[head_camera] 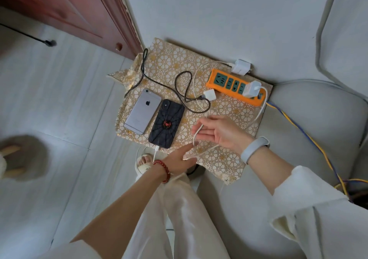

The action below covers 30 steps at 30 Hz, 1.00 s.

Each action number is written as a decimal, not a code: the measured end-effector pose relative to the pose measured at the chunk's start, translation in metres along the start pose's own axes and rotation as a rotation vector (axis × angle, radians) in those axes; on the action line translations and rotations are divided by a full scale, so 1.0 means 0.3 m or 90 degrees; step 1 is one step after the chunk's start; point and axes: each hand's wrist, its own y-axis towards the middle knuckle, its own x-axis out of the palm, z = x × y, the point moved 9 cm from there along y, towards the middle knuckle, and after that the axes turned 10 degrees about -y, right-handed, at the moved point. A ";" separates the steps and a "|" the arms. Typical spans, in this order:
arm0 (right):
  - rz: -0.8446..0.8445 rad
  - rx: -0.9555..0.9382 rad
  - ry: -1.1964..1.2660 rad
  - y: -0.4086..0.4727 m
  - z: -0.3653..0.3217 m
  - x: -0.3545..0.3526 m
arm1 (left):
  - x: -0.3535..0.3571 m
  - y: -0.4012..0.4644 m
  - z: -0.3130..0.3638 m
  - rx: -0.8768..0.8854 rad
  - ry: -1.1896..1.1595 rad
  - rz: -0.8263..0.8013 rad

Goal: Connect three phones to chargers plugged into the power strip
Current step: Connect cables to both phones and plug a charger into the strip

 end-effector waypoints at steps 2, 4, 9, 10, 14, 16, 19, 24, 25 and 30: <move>-0.001 -0.028 0.066 -0.004 -0.042 -0.008 | -0.014 -0.010 0.050 0.053 -0.084 0.039; -0.012 -0.050 0.089 -0.003 -0.055 -0.003 | -0.078 -0.024 0.057 0.016 -0.240 0.108; -0.093 -0.041 -0.351 -0.026 0.090 0.127 | -0.303 -0.101 0.084 0.057 -0.683 0.255; -0.146 -0.050 -0.445 -0.045 0.130 0.181 | -0.351 -0.119 0.091 0.079 -0.753 0.282; -0.211 -0.070 -0.426 -0.102 0.175 0.308 | -0.497 -0.178 0.082 0.117 -0.878 0.387; -0.173 -0.071 -0.235 -0.113 0.113 0.306 | -0.482 -0.186 0.069 0.064 -0.786 0.345; -0.113 -0.118 0.089 -0.107 -0.030 0.279 | -0.297 -0.194 0.048 -0.054 -0.556 0.127; 0.107 -0.232 0.146 -0.099 -0.172 0.207 | -0.130 -0.286 0.033 -0.037 -0.462 -0.035; 0.102 -0.219 0.104 -0.097 -0.159 0.225 | -0.164 -0.304 0.032 -0.016 -0.519 -0.008; -0.169 -0.120 -0.341 -0.127 0.108 0.519 | -0.450 -0.366 0.007 0.125 -0.883 0.182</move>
